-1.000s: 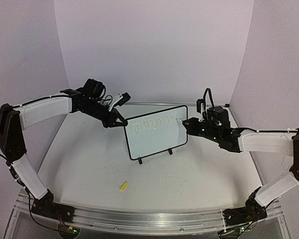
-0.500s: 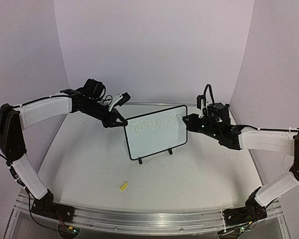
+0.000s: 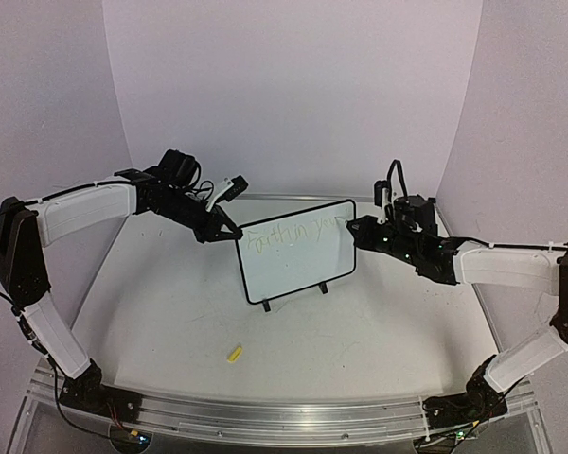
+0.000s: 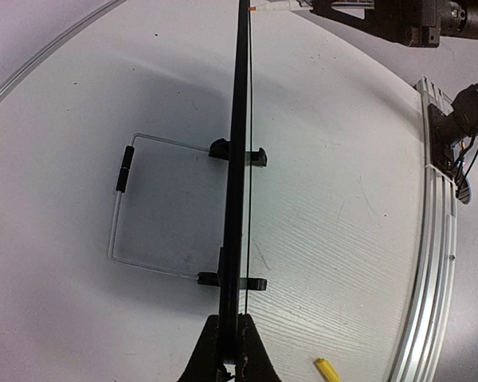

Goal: Write a sentence on the whiteboard

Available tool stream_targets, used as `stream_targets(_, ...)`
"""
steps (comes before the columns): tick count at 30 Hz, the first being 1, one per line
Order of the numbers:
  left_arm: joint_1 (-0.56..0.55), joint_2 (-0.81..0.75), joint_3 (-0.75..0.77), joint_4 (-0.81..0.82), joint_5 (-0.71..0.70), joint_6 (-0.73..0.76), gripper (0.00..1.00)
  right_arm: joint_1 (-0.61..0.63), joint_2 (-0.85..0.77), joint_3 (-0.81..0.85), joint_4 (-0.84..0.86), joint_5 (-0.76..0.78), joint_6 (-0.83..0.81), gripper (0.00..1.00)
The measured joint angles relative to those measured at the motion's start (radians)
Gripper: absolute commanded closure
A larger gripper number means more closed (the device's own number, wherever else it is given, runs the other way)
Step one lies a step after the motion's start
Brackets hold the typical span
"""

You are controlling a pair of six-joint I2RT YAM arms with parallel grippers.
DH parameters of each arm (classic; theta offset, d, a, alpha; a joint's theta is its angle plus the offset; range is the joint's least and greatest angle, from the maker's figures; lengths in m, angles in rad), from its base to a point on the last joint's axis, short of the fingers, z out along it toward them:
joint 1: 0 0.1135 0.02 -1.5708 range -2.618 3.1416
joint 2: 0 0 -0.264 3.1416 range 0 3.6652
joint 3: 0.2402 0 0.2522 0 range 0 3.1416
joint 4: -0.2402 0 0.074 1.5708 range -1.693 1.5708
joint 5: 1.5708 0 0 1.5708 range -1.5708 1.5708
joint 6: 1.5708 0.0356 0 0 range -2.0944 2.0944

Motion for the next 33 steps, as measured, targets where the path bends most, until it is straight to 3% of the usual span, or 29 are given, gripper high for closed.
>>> stream_targets(20, 0.000, 0.000, 0.000, 0.000, 0.000, 0.000, 1.00, 0.000, -0.004, -0.038, -0.007, 0.038, 0.019, 1.00)
stream_targets(33, 0.000, 0.000, 0.000, 0.000, -0.001, 0.006, 1.00, 0.000, -0.096, -0.051, 0.016, 0.019, 0.003, 1.00)
